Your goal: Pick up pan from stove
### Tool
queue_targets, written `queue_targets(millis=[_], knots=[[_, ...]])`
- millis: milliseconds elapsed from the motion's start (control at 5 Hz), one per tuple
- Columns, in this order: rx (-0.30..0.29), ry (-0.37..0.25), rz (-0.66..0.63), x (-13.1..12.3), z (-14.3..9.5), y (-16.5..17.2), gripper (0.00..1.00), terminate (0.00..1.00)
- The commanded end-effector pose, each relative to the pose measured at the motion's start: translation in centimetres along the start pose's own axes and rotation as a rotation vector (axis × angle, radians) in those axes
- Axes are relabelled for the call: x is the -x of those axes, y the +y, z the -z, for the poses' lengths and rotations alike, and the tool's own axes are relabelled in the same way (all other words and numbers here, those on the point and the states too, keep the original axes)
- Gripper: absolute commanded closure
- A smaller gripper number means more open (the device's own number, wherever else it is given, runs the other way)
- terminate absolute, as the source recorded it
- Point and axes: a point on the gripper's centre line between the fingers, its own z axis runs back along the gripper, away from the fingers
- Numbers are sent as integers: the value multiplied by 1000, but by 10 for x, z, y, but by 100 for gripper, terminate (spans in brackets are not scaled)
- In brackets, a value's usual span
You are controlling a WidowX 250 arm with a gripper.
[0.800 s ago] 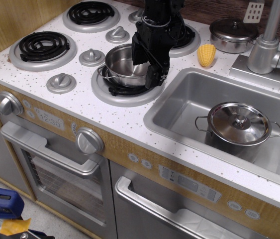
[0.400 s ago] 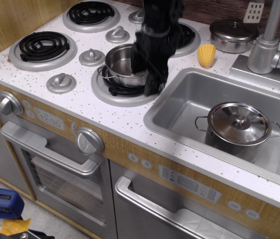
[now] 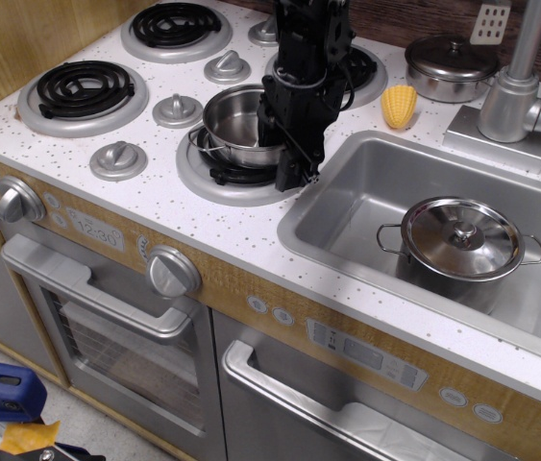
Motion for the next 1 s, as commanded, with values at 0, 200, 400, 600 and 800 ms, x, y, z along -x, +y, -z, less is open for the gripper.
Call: queue_targets(millis=[0, 200, 400, 600, 800], knots=[[-48, -19, 6, -7, -19, 14, 100, 0], [-63, -9, 22, -8, -23, 14, 100, 0], [-142, 31, 55, -5, -45, 21, 100, 0], [-205, 58, 88, -1, -67, 26, 100, 0], [-249, 53, 113, 0, -85, 33, 100, 0]])
